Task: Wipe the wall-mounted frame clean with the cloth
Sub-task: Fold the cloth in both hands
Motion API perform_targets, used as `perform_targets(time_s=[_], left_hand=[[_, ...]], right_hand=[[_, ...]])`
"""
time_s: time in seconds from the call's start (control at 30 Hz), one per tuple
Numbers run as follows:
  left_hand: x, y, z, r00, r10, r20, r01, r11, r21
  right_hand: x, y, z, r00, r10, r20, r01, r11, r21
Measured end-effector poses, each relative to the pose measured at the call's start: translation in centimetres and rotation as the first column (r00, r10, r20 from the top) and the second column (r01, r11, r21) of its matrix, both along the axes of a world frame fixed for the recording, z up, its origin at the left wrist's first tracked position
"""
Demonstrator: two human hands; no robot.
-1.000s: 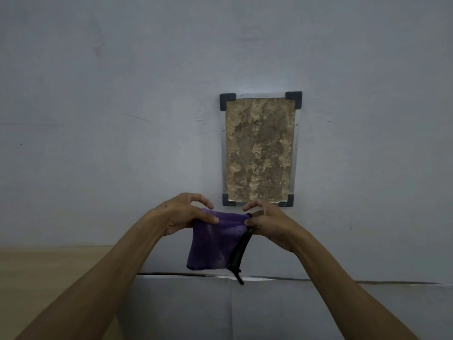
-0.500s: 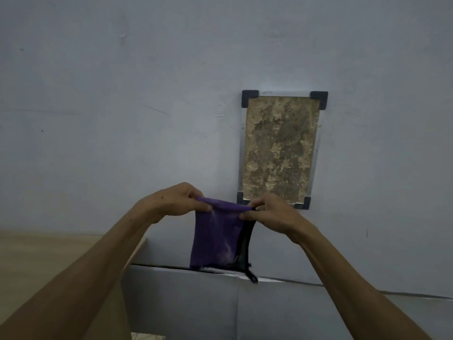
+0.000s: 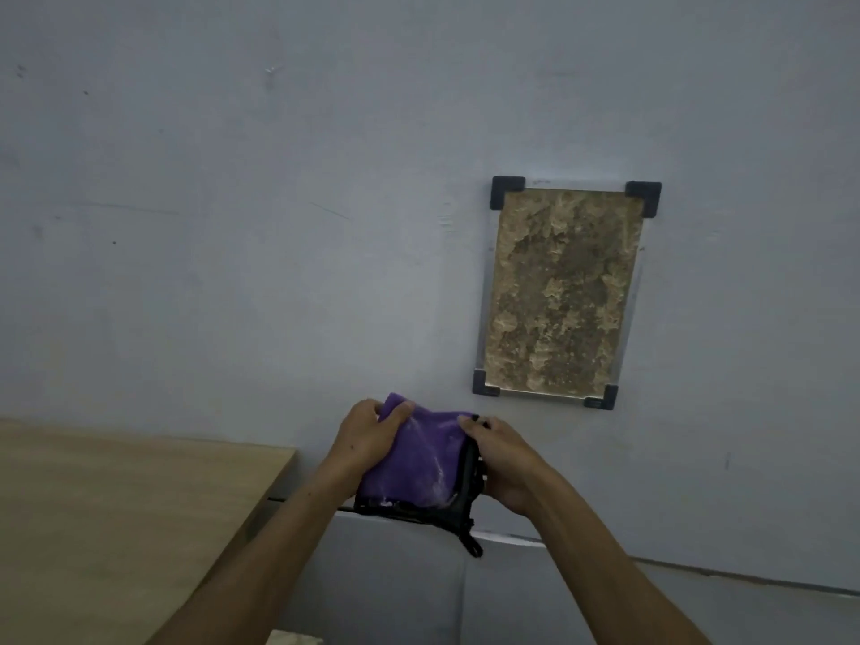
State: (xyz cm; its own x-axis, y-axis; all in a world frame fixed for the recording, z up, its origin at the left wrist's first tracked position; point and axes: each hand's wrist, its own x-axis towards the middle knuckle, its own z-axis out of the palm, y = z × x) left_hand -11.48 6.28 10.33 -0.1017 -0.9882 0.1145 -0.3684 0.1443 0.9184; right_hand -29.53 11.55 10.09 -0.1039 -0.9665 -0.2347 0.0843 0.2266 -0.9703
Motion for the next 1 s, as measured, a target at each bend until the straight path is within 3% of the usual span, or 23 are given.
perform_targets(time_s=[0.07,0.13,0.2,0.27,0.4,0.5,0.63,0.77,0.9,1.0], left_hand=[[1.0,0.3,0.5,0.989,-0.077,-0.125,0.100,0.975,0.197],[2.6,0.3,1.4,0.970,-0.163,-0.178,0.207,0.943,0.262],[4.3,0.2,2.6,0.951,-0.270,-0.151,0.303,0.914,0.269],[5.6,0.0,3.6,0.940,-0.337,0.042,0.320,0.921,0.223],[7.2,-0.9,4.6,0.809,-0.236,0.538,0.274,0.962,0.011],[8.9,-1.7,4.9,0.703,-0.106,0.704,0.250,0.962,-0.105],[12.6,-3.7,4.2,0.565,-0.004,0.825,0.224,0.963,-0.149],[15.7,-5.8,3.1,0.589,0.208,0.781,0.032,0.959,-0.280],[18.8,-8.6,0.9,0.744,0.416,0.522,-0.170,0.874,-0.455],[21.6,-10.1,-2.6,0.784,0.461,0.416,-0.228,0.837,-0.497]], right_hand=[[0.0,0.1,0.1,0.997,0.071,0.023,-0.071,0.997,0.001],[-0.2,-0.1,0.4,0.994,0.101,0.045,-0.099,0.994,-0.038],[-0.1,-0.5,1.0,0.991,0.133,-0.028,-0.135,0.988,-0.080],[0.5,-1.2,1.6,0.946,0.186,-0.266,-0.224,0.967,-0.119],[2.9,-2.1,2.5,0.703,0.140,-0.697,-0.335,0.930,-0.151],[5.3,-3.4,2.2,0.577,0.074,-0.813,-0.388,0.901,-0.193],[8.1,-5.6,1.3,0.517,0.106,-0.850,-0.467,0.866,-0.176],[11.9,-8.9,0.8,0.513,0.075,-0.855,-0.489,0.844,-0.220],[17.0,-12.9,0.1,0.479,-0.162,-0.863,-0.420,0.821,-0.387],[20.2,-14.9,-2.4,0.516,-0.222,-0.827,-0.409,0.785,-0.466]])
